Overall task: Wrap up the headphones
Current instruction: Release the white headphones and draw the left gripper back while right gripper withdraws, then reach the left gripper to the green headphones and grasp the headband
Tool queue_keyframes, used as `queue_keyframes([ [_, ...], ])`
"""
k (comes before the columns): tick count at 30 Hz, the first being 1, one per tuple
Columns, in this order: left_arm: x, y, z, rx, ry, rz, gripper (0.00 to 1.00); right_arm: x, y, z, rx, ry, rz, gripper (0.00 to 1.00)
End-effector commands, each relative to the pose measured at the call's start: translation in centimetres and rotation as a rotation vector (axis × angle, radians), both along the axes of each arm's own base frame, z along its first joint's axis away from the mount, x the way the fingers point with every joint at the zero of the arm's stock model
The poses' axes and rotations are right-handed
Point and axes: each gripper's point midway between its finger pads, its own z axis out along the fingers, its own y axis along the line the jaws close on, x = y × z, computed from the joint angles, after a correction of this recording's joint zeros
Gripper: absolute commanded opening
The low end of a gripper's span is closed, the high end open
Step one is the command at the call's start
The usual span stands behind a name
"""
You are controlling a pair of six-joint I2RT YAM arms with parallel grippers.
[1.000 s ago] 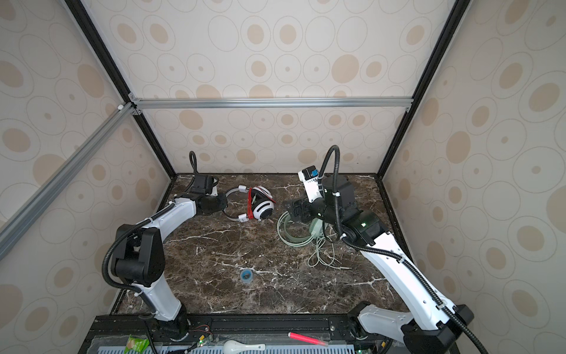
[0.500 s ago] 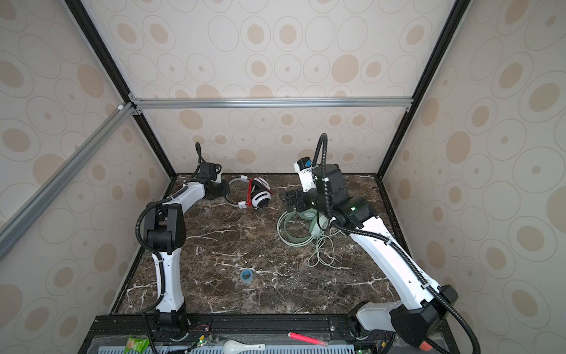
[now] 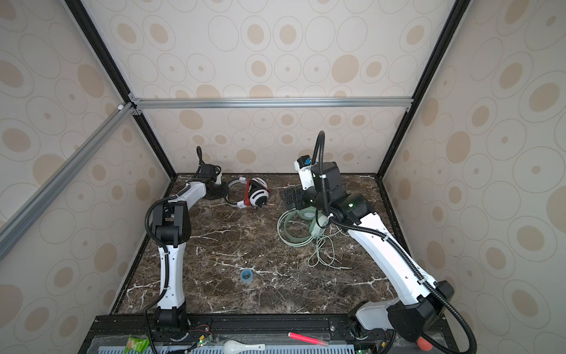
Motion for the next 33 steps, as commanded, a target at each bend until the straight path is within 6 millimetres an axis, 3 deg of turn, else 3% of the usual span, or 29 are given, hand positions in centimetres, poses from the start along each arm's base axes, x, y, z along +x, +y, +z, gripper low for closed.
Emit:
queue_keyframes([
  [1, 1.6, -0.3, 1.9, -0.036, -0.059, 0.001, 0.09, 0.1, -0.5, 1.0, 0.0, -0.019, -0.017, 1.0],
  [13, 1.9, 0.8, 3.3, 0.005, -0.075, 0.055, 0.41, -0.7, -1.1, 1.3, -0.011, -0.033, -0.013, 1.0],
  [17, 1.2, 2.1, 5.8, 0.073, -0.09, 0.089, 0.51, -1.0, -1.4, 1.0, -0.022, -0.033, -0.016, 1.0],
  [19, 0.1, 2.8, 7.0, 0.11, -0.084, 0.114, 0.57, -1.1, -1.7, 0.5, -0.034, -0.022, -0.024, 1.0],
  [22, -2.4, 2.2, 9.4, 0.143, -0.093, 0.118, 0.73, -1.3, -2.2, -0.4, -0.057, -0.004, -0.036, 1.0],
  [24, -4.7, 0.6, 10.4, 0.147, -0.086, 0.101, 0.81, -1.6, -2.7, -1.1, -0.077, 0.008, -0.046, 1.0],
  [27, -8.5, -2.8, 11.5, 0.127, -0.076, 0.074, 0.85, -2.1, -3.7, -2.3, -0.11, 0.025, -0.062, 1.0],
  [29, -11.1, -6.4, 11.4, 0.065, -0.071, 0.05, 0.87, -2.6, -4.3, -3.4, -0.125, 0.041, -0.07, 1.0],
  [30, -12.8, -9.1, 11.6, 0.025, -0.08, 0.022, 0.87, -2.9, -4.8, -3.9, -0.13, 0.05, -0.079, 1.0],
  [33, -17.5, -15.3, 10.3, -0.058, -0.034, -0.013, 0.9, -3.8, -6.2, -5.3, -0.136, 0.068, -0.108, 1.0],
])
